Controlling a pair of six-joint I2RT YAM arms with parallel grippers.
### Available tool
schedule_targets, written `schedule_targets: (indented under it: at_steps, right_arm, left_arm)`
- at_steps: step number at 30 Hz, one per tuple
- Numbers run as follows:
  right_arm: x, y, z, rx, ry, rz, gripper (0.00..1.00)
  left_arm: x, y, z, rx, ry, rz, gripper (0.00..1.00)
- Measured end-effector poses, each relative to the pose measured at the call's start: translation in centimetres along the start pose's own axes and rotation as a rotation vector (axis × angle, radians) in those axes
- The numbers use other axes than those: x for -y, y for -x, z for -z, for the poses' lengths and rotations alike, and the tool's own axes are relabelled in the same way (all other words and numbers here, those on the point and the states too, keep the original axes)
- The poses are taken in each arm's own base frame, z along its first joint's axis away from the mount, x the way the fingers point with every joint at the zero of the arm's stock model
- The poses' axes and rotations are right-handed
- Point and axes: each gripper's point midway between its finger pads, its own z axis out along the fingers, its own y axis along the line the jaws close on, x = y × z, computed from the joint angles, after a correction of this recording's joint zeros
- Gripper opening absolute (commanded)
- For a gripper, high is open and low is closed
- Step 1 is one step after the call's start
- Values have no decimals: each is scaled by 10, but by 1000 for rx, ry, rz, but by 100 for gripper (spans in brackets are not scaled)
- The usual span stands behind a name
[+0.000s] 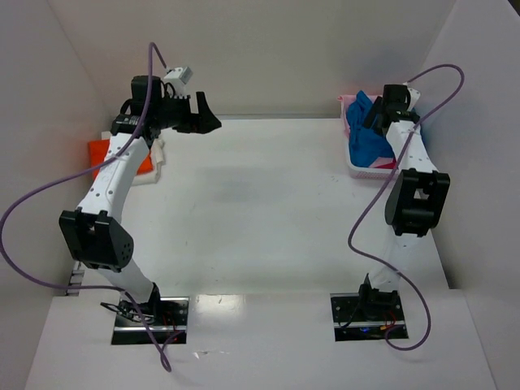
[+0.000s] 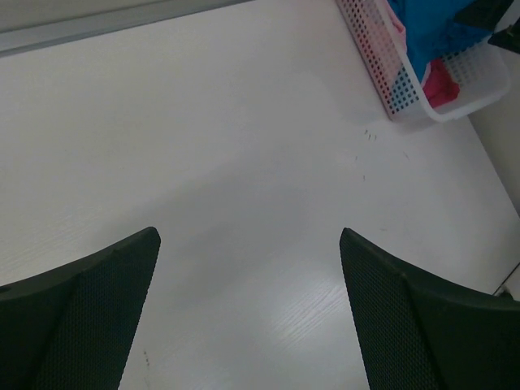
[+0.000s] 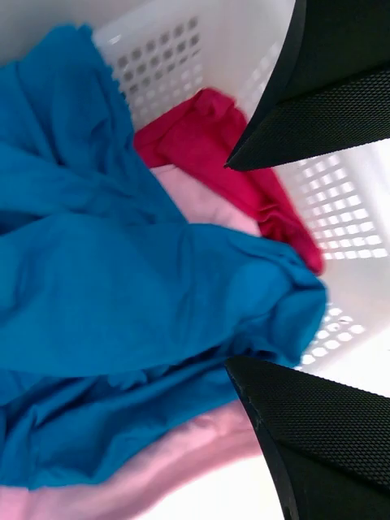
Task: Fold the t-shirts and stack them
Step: Grab crumpled tshirt from bin with the right arm
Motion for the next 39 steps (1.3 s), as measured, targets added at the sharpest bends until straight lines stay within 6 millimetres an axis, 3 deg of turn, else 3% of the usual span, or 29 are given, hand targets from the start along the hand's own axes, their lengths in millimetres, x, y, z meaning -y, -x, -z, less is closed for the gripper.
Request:
schedule_targets:
  at_steps: [4,6,10,13,16,19,20,25,28,31,34,39]
  right_arm:
    - [-6,-10,-26,-24,-5,8,99]
    - [-9,-11,-35,-30,-4,9,94]
    - [-19,-6,-54,-19,2,6,73]
    - [-24,-7,-67,-20,3,3,64]
    - [-23,-12,-73,-31,-5,8,63]
    - [-22,-13,-74,-31,-11,15,70]
    - [-21,-13,-74,-31,-13,18,77]
    - [-19,-19,-79,-40,-26,39,74]
    - [-18,-27,-90,-57,-36,52,64]
    - [-17,-38,-100,-78,-44,67,43]
    - [-16,-45,-105,-90,-48,77,16]
    - [-14,-44,-105,-86,-59,74,1]
  left_arm:
    - [-5,-10,-7,-34,-9,-2,99]
    - [-5,-11,-8,-39,-12,-16,99]
    - [-6,-14,-9,-48,-16,-20,99]
    - [-9,-17,-12,-59,-16,-27,99]
    - [-13,-23,-18,-78,-14,-23,99]
    - [-15,-28,-20,-93,-11,-15,99]
    - [-16,-28,-20,-96,-11,-14,99]
    - [-17,-29,-20,-97,-4,-13,99]
    - [-18,-29,-20,-97,2,-16,99]
    - [-20,-30,-21,-99,8,-16,99]
    - [-22,-34,-22,-108,17,-14,99]
    - [-26,-39,-22,-117,26,-22,99]
